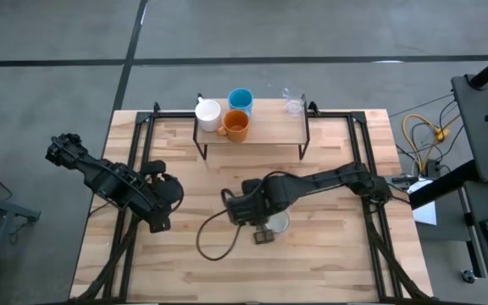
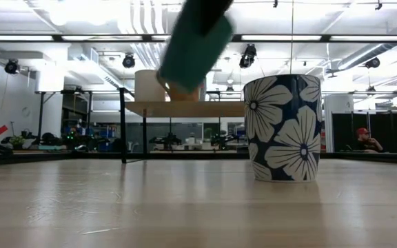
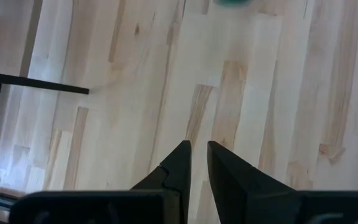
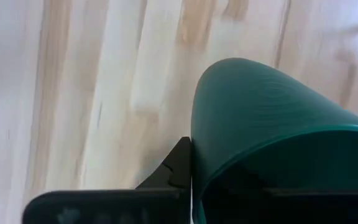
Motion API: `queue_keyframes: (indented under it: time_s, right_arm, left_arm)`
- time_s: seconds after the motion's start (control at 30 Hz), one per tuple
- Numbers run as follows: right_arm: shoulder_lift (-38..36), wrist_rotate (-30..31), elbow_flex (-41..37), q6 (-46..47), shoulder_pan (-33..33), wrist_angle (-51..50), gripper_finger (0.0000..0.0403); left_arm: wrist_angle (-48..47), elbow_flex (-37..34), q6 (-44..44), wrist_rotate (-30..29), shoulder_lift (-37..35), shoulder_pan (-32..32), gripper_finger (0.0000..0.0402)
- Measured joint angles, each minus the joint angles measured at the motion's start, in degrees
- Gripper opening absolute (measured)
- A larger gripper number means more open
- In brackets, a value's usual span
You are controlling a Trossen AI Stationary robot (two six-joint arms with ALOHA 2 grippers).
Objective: Stack small to large cups/mugs on shelf
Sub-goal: Put the dark green cup on the shelf
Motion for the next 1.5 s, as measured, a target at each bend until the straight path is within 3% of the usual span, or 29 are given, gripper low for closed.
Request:
queue_keyframes:
  time_s: [0.1, 0.33, 0.53, 0.63, 0.93, 1.07, 1.5]
  right_arm:
    - [-0.33, 0.48, 3.32, -3.47, -0.15, -9.9, 0.0008]
    - [-2.05, 0.67, 2.93, -11.66, -1.09, -9.51, 0.0008]
    - [-1.66, -4.53, -2.51, -14.13, -3.37, -9.64, 0.0008]
    - [-1.7, -7.5, -6.82, -11.57, -5.23, -9.63, 0.0008]
    - [-1.7, -7.24, -17.44, -5.64, -11.19, -9.65, 0.0008]
    - [-1.7, -4.8, -19.56, -6.03, -12.75, -9.6, 0.0008]
    - [-1.72, -5.05, -22.42, -3.17, -13.9, -7.03, 0.0009]
  left_arm:
    - [-0.04, 0.0, 0.02, -0.19, -0.59, 0.0, 0.0038]
    - [-0.03, -0.04, 0.04, -1.75, -1.54, 0.0, 0.0038]
    - [-0.07, -0.17, 0.41, -1.79, -1.66, 0.0, 0.0038]
    - [-0.05, -0.17, 0.39, -1.79, -1.66, 0.0, 0.0038]
    - [-0.3, -0.51, 0.45, -1.81, -1.66, 0.02, 0.0038]
    - [-0.46, -1.03, 0.5, -1.81, -1.75, 0.02, 0.0038]
    - [-0.46, -1.03, 1.5, -2.86, -1.94, 0.08, 0.0038]
